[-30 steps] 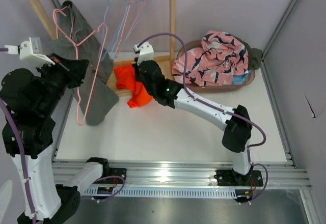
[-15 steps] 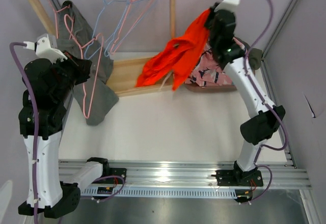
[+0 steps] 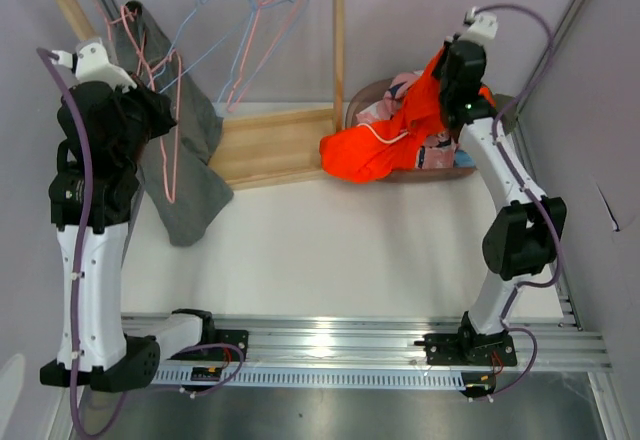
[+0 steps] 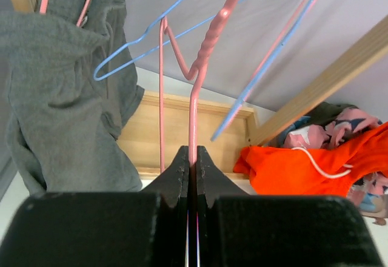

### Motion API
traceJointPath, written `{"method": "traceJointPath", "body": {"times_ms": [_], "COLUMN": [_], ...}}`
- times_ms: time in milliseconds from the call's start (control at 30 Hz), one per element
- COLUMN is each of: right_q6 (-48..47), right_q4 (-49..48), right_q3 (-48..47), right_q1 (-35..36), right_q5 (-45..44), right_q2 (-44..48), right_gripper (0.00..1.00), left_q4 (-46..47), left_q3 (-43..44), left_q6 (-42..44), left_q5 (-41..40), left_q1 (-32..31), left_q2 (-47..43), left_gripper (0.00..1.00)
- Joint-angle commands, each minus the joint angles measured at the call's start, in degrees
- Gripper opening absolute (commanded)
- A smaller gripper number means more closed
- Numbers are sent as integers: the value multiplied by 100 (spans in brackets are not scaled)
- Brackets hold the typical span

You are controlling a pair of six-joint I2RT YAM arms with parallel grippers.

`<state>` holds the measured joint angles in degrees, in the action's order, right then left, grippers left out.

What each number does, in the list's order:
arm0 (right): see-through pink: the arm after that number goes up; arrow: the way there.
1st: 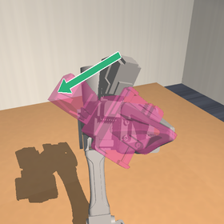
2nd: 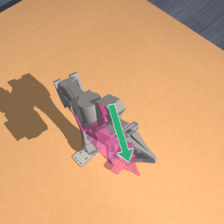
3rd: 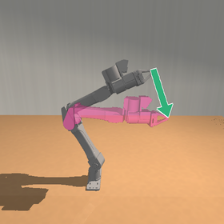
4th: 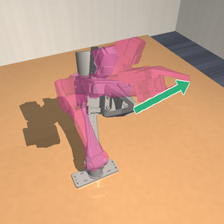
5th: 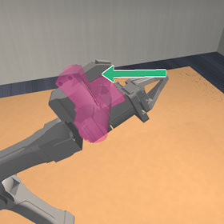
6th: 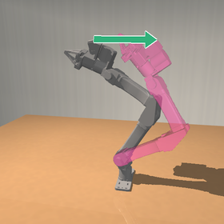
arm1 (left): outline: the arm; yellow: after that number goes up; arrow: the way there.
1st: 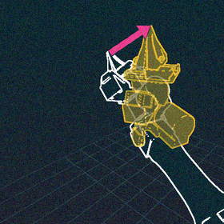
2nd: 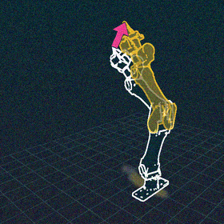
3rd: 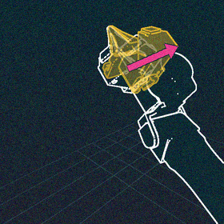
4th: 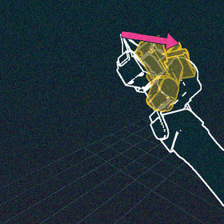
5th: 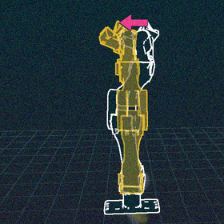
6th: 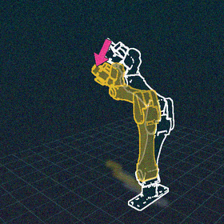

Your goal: Remove the shorts from the hanger

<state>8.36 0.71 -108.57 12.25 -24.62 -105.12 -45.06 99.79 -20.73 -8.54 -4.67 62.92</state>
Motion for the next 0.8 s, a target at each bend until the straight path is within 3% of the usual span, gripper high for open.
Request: {"method": "traceJointPath", "body": {"times_ms": [0, 33, 67, 100, 133, 267, 467, 767], "right_q6": [699, 867, 1000, 1131, 1411, 1669, 1827, 1739], "right_q4": [-449, -458, -484, -580, -668, -1344, -1662, -1521], "right_q3": [1248, 1886, 2197, 2522, 3187, 4744, 5942, 6375], "right_q1": [14, 40, 75, 137, 329, 1179, 2526, 2704], "right_q5": [448, 545, 677, 695, 669, 634, 327, 151], "right_q2": [457, 553, 737, 860, 984, 1687, 2110, 2232], "right_gripper": [2, 19, 48, 94, 99, 99, 100, 99], "left_q4": [384, 375, 366, 340, 322, 226, -187, -275], "left_q3": [759, 1040, 1164, 1314, 1681, 2535, 4091, 3303], "left_q6": [455, 517, 613, 658, 693, 816, 571, 149], "left_q5": [-332, -411, -447, -447, -473, -509, -62, 669], "left_q1": [-17, -17, -17, -8, -8, 62, 229, 247], "left_q2": [343, 579, 695, 818, 941, 1669, 2479, 2278], "left_gripper": [0, 0, 0, 0, 0, 0, 0, 0]}}
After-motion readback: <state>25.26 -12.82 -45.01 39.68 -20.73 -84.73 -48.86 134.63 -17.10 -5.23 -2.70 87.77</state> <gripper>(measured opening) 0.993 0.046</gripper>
